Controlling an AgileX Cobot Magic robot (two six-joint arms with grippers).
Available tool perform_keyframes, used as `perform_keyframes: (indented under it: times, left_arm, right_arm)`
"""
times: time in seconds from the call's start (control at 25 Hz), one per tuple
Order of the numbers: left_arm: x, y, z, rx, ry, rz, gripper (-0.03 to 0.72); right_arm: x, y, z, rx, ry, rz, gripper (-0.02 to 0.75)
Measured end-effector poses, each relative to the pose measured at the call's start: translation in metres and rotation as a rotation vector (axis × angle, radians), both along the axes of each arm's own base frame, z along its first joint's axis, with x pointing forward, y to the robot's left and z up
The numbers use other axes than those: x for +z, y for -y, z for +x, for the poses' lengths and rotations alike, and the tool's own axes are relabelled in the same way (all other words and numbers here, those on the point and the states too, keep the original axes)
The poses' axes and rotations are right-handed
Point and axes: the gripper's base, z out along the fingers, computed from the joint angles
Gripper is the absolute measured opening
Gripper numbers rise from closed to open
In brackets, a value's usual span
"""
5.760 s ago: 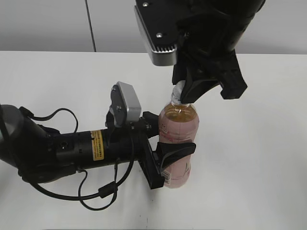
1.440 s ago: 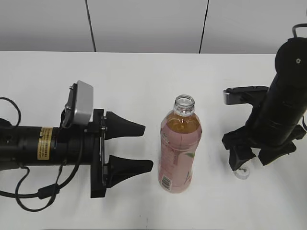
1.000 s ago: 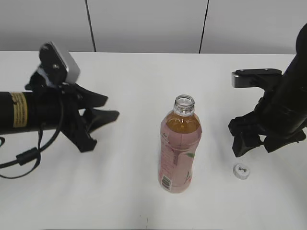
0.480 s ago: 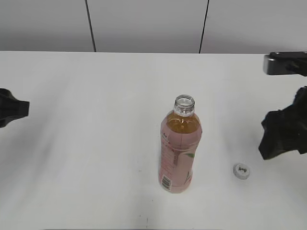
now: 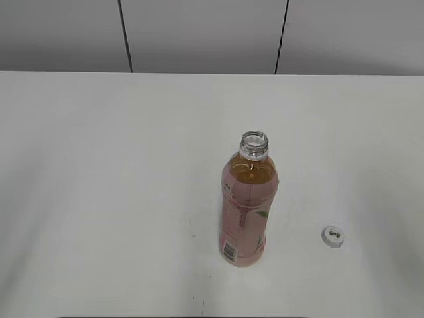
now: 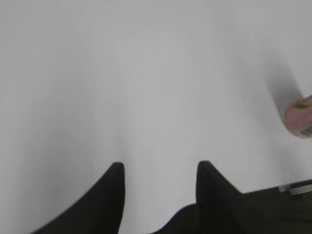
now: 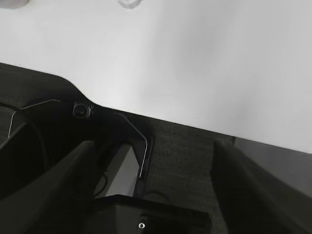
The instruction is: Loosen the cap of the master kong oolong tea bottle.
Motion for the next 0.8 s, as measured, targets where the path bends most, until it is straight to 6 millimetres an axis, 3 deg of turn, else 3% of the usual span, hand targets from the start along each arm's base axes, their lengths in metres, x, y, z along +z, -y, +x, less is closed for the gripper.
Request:
perform_keyframes:
  times: [0.16,0.36,0.52,0.8]
  left_arm:
    - [0.001,-0.016,-0.041,0.021,0.034,0.030,0.296]
    - [0.004,-0.027,-0.072,0.031,0.192,-0.004,0.296]
    - [0.003,-0.031,-0.085,0.026,0.290,-0.023,0.286]
    - [0.003,-0.031,-0.095,-0.020,0.355,-0.009,0.279]
  right_arm:
    - [0.019,0.017,-0.035,-0.005,0.154,0.007,0.538]
    - [0.028,0.034,-0.071,-0.016,0.350,0.022,0.512]
    - [0.010,0.043,-0.094,-0.021,0.458,0.054,0.501]
    - [0.006,0.053,-0.123,-0.030,0.713,0.145,0.499]
